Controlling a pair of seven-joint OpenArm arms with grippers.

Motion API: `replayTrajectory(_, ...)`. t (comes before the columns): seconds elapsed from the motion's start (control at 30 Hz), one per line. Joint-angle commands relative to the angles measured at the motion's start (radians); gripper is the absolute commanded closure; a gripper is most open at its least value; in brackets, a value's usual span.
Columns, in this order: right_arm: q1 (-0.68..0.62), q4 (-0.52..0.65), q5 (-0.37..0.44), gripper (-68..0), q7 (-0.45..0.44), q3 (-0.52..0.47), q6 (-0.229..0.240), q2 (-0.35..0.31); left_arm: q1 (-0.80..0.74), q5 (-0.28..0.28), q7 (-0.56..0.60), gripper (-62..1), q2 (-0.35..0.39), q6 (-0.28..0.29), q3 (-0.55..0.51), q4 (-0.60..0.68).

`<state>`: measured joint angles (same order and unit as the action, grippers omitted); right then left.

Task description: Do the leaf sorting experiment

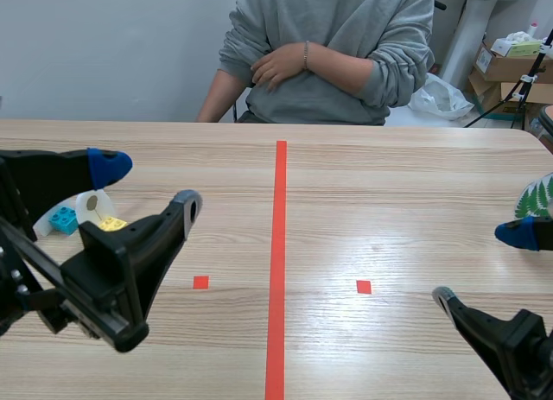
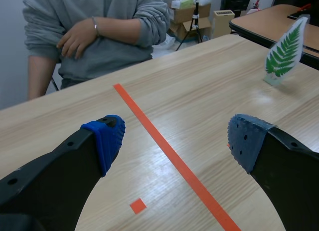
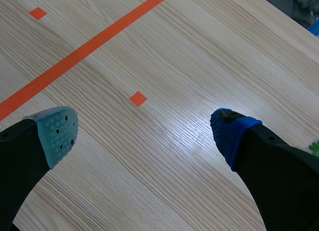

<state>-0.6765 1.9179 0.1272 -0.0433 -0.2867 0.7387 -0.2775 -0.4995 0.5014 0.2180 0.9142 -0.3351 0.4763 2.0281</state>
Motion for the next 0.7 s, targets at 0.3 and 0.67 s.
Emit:
replayTrajectory(0.3,0.015,0.018,0.014,-54.3,-0.014,-0.013,0.007,-0.01,0.009,0.022,-0.111,-45.5,-0.014,0.006,-0.007,-0.076)
replayTrajectory(0.67,0.015,0.018,0.014,-54.3,-0.015,-0.013,0.007,-0.01,0.009,0.021,-0.115,-45.4,-0.022,0.008,-0.007,-0.116)
